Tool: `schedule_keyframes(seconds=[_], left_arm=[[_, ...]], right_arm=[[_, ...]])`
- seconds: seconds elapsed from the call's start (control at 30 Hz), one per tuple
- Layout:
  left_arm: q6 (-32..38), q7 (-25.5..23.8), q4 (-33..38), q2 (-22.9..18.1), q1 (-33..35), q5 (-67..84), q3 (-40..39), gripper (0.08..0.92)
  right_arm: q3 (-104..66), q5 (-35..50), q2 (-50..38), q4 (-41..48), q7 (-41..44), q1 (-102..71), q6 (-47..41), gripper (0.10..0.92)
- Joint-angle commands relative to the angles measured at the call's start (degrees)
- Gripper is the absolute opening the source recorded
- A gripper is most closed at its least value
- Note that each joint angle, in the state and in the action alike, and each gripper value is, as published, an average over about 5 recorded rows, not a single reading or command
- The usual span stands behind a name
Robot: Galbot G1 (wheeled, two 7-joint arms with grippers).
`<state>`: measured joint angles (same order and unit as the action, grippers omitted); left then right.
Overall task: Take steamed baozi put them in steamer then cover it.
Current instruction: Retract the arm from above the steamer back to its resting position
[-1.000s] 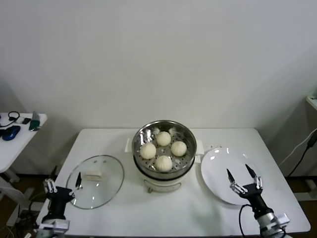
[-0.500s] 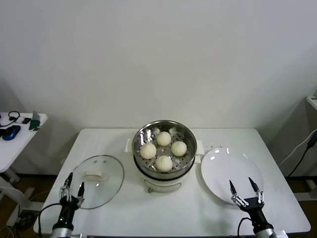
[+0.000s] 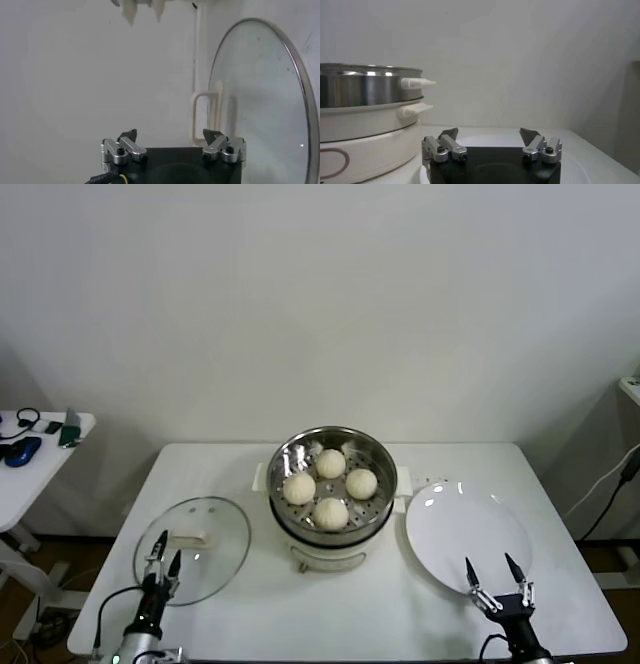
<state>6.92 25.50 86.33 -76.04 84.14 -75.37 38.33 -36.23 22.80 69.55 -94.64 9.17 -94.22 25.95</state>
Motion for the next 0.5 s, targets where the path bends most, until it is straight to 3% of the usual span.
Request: schedule_keyframes(seconds=[0.03,0.5], left_arm=[[0.0,0.4,-5.7,0.2,-6.5,-3.9,-0.9,0.823],[-0.7,-0.4,-8.8,1.0,-9.8,-4.5,-2.1,0.814]], right_arm=[[-0.2,-0.4,0.9,0.3,-0.1,-0.8,0.9,0.823],[-0.3,-0.6,1.6,1.6,-0.1,-1.0,2.2,0.823]])
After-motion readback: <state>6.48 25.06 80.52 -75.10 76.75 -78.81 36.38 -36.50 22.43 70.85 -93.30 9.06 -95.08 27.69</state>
